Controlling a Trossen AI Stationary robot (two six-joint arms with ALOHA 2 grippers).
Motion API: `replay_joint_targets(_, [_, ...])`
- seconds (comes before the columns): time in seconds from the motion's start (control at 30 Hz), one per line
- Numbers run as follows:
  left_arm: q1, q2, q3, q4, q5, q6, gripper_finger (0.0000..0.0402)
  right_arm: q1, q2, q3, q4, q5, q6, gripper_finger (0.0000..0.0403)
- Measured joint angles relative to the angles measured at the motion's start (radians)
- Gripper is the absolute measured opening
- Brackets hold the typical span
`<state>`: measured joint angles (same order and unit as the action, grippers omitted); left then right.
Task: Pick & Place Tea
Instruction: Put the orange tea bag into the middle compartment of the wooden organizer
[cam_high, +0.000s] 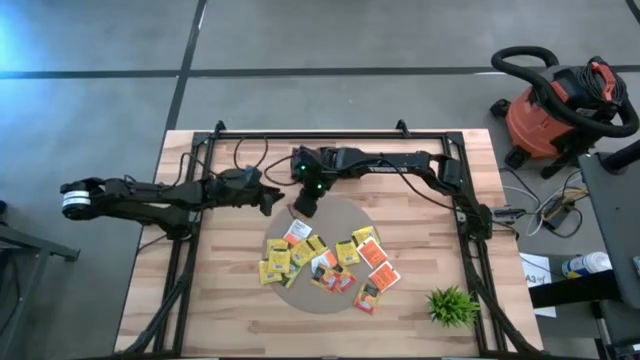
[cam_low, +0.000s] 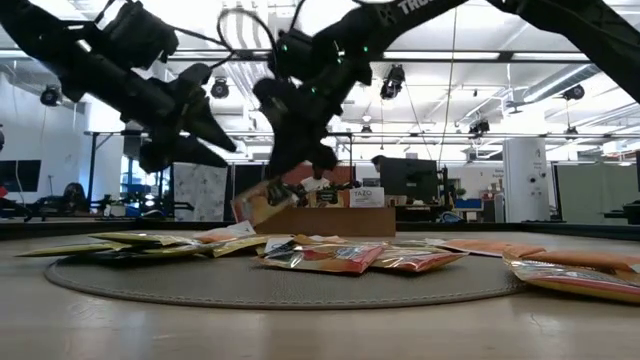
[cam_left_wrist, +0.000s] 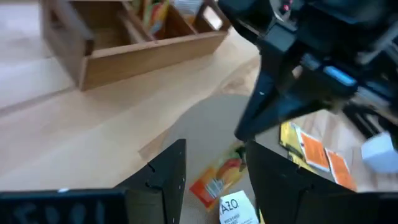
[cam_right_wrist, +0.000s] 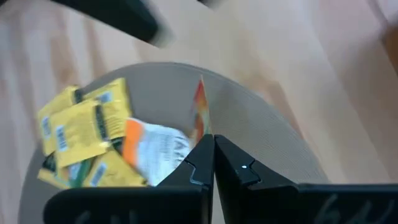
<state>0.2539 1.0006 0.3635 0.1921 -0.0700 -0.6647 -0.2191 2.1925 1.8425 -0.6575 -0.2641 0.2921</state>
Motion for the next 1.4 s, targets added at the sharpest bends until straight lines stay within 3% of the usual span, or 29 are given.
replay_joint_targets(0.37, [0.000,0.065,0.010,0.037,0.177,0.148,0.0162,0.034,0.000,0.191,-0.094,0.052,-0.144,0.0008])
replay_joint_targets(1.17, [0.000,0.064,0.010,0.110,0.194,0.172,0.0162,0.034,0.000,0.211,-0.184,0.051,-0.207,0.0008])
replay_joint_targets(1.4, [-0.001,0.064,0.009,0.160,0.219,0.261,0.0162,0.034,0.000,0.211,-0.180,0.021,-0.221,0.0008])
